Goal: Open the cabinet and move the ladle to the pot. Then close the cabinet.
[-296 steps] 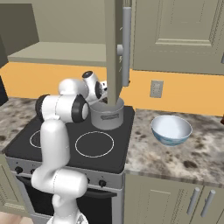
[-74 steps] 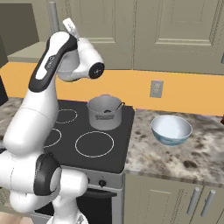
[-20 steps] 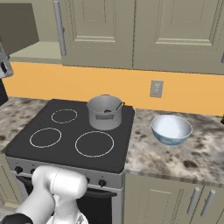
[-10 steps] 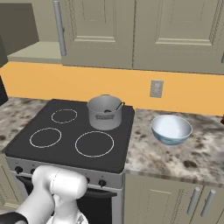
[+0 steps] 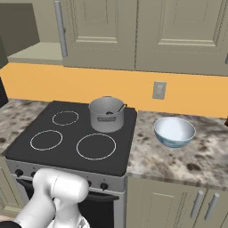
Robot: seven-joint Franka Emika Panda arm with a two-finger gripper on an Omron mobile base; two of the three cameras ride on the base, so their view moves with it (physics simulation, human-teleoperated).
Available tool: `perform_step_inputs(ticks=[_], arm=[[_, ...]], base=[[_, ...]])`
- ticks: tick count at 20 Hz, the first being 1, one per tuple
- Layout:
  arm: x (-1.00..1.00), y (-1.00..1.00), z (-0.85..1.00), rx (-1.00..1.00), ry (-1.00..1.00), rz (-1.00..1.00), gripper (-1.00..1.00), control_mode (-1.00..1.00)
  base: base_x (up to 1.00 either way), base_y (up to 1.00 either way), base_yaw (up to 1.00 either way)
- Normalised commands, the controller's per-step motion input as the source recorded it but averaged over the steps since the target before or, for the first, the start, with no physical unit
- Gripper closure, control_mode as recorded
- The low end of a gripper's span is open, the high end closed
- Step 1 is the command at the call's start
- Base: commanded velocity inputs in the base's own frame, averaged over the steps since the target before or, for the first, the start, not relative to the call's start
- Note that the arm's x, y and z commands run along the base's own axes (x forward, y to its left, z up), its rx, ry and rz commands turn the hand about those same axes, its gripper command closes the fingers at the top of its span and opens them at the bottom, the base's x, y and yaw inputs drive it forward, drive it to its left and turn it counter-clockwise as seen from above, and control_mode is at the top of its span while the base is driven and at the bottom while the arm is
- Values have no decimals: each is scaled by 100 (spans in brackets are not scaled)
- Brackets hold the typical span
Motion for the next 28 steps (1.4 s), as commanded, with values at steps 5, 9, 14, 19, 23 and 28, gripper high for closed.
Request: perform_step_inputs(ticks=[5, 9, 14, 19, 23, 28], arm=[[-1, 51, -22, -3, -8, -7, -100, -100], [-5, 57, -14, -2, -7, -8, -100, -100], [-15, 61, -2, 0, -8, -11, -100, -100], [-9, 62, -4, 0, -3, -12, -100, -100], [0, 64, -19, 0, 0, -14, -100, -100], [0, 69, -24, 0, 0, -15, -100, -100]], base=[[0, 0, 0], [0, 0, 0], [0, 0, 0], [0, 0, 0], [0, 0, 0], [0, 0, 0]])
